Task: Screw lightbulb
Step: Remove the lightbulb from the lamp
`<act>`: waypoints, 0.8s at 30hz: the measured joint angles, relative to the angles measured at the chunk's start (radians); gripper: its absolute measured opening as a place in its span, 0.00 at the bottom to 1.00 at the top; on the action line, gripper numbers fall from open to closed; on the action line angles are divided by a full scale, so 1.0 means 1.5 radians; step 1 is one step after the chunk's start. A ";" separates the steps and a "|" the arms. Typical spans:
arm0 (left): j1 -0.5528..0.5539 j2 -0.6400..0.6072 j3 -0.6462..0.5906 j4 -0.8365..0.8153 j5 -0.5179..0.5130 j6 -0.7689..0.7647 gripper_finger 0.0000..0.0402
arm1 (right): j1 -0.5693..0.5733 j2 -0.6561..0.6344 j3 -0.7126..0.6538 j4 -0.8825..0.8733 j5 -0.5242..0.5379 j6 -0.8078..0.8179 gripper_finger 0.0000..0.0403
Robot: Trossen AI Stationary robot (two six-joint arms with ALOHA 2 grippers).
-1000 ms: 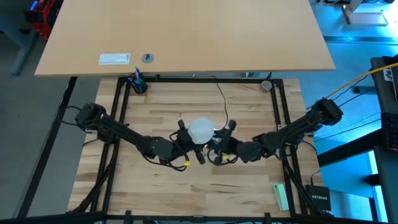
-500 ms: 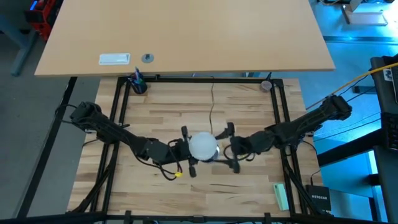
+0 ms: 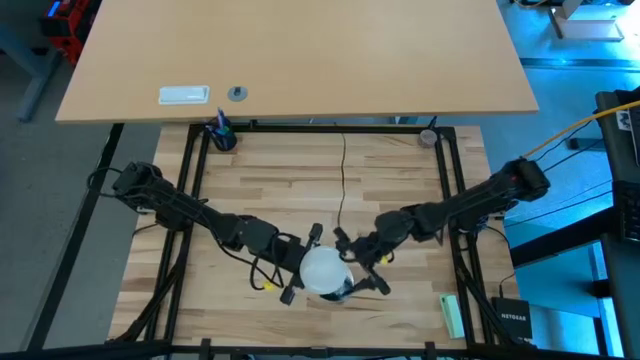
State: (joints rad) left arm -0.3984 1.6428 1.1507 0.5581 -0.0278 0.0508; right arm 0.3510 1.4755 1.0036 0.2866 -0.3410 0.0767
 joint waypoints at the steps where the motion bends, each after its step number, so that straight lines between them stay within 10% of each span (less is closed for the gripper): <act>1: 0.000 0.000 0.000 -0.004 0.003 -0.001 0.33 | 0.000 0.009 0.000 0.011 -0.009 0.002 0.79; 16: 0.000 -0.002 0.000 -0.044 -0.104 -0.017 0.33 | 0.002 0.002 0.000 -0.029 0.131 -0.007 0.41; 24: -0.004 0.000 0.001 -0.040 -0.431 -0.046 0.33 | 0.060 -0.044 0.000 -0.120 0.630 -0.004 0.41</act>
State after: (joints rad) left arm -0.4048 1.6423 1.1525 0.4982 -0.6745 -0.0175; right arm 0.4402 1.4090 1.0031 0.1066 0.6033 0.0704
